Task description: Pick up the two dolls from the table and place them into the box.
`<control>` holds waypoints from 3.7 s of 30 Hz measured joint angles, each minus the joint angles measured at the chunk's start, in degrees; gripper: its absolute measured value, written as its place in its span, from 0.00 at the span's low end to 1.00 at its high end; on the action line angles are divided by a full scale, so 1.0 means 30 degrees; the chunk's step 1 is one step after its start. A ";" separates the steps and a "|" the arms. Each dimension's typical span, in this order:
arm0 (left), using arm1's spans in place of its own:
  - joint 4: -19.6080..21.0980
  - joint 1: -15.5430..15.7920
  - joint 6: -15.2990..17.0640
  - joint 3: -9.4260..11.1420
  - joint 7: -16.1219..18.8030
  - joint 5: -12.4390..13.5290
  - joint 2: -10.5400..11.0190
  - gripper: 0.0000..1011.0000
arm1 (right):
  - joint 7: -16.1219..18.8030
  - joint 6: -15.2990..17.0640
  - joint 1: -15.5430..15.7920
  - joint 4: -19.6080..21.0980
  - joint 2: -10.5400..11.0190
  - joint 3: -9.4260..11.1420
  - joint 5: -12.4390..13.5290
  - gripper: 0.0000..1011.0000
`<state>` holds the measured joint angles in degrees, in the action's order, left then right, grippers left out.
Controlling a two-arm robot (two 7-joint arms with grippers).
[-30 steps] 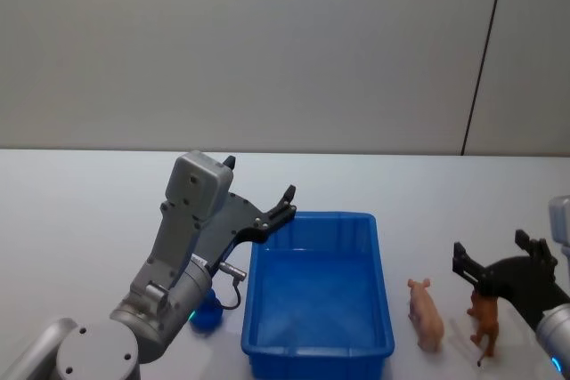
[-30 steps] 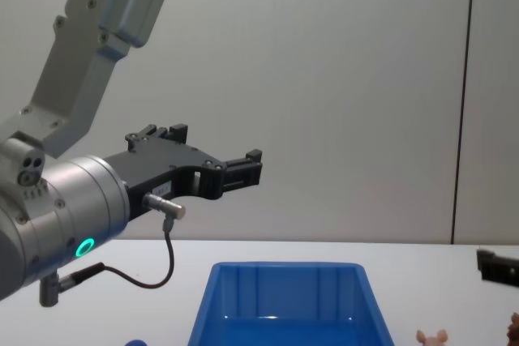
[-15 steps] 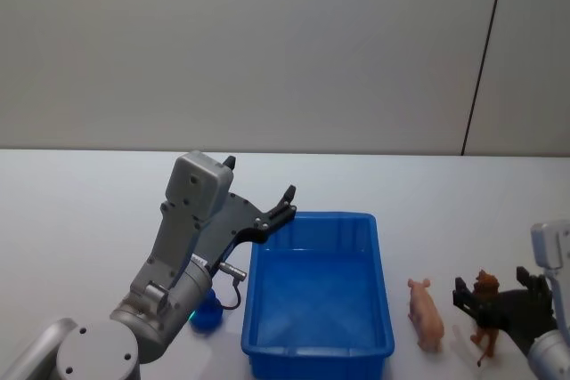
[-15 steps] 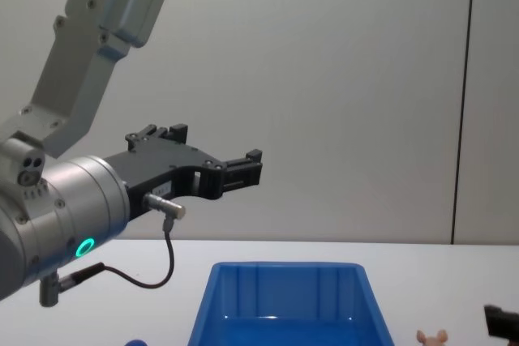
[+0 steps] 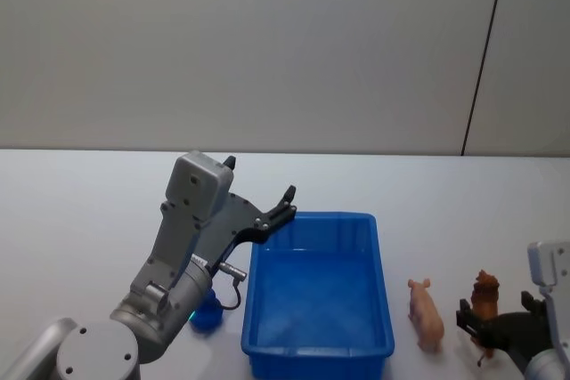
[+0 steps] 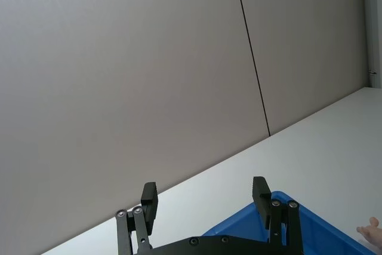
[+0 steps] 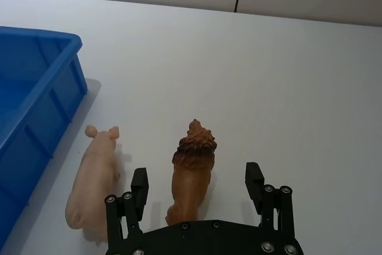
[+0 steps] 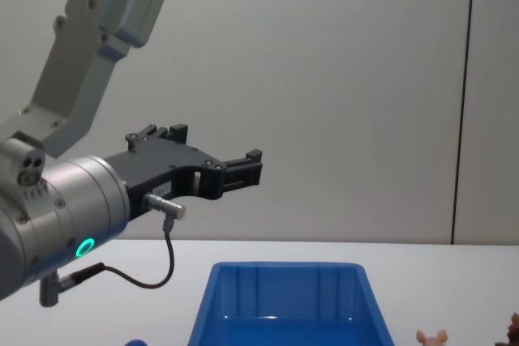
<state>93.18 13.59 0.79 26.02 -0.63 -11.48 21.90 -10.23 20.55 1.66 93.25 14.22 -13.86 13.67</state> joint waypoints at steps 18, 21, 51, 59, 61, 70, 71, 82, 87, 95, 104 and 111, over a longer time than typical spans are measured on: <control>0.0000 0.0000 0.0000 0.0001 0.0000 0.0001 0.0000 0.99 | 0.0056 -0.0198 -0.0268 -0.1188 -0.0608 0.0022 0.0364 0.64; 0.0000 0.0000 0.0000 0.0000 0.0001 0.0001 -0.0001 0.99 | 0.0116 -0.0212 -0.0347 -0.1357 -0.0699 0.0033 0.0418 0.56; 0.0000 0.0000 0.0000 0.0000 0.0001 0.0000 -0.0001 0.99 | 0.1214 -0.2043 -0.0122 0.0718 -0.0572 0.0252 -0.0532 0.33; 0.0000 0.0001 0.0000 0.0001 0.0001 0.0001 -0.0001 0.99 | 0.2871 -0.2633 -0.0301 0.1208 -0.0542 0.0176 -0.0746 0.33; 0.0000 0.0000 0.0000 0.0000 0.0000 0.0000 -0.0001 0.99 | 0.3324 -0.2731 -0.0407 0.1257 -0.0571 0.0125 -0.0797 0.33; 0.0000 0.0001 0.0000 0.0000 0.0001 0.0000 -0.0001 0.99 | 0.5363 -0.2949 -0.0940 0.1086 -0.0810 -0.0148 -0.1007 0.33; 0.0000 0.0000 0.0001 0.0000 0.0001 0.0001 -0.0001 0.99 | 0.5475 -0.2956 -0.0997 0.1041 -0.0841 -0.0174 -0.1025 0.33; 0.0000 0.0001 0.0000 0.0000 -0.0001 0.0001 -0.0001 0.99 | 0.8446 -0.3022 -0.2259 -0.0384 -0.1625 -0.0828 -0.1570 0.33; 0.0000 0.0001 0.0000 0.0001 0.0001 0.0000 -0.0001 0.99 | 0.9604 -0.3023 -0.2899 -0.1283 -0.2071 -0.1168 -0.1852 0.39; 0.0000 0.0001 0.0001 0.0001 0.0001 0.0001 -0.0001 0.99 | 1.0789 -0.2980 -0.3779 -0.2681 -0.2718 -0.1618 -0.2232 0.65; 0.0000 0.0001 0.0000 0.0001 0.0001 0.0000 -0.0001 0.99 | 1.0418 -0.2899 -0.4058 -0.3253 -0.2972 -0.1800 -0.2438 0.91; 0.0000 0.0001 0.0000 0.0001 0.0002 0.0000 -0.0001 0.99 | 0.9319 -0.2935 -0.3727 -0.2913 -0.2802 -0.1735 -0.2523 0.99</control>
<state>93.18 13.59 0.79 26.03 -0.62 -11.48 21.89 17.73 11.74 -9.52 84.51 5.81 -19.06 6.10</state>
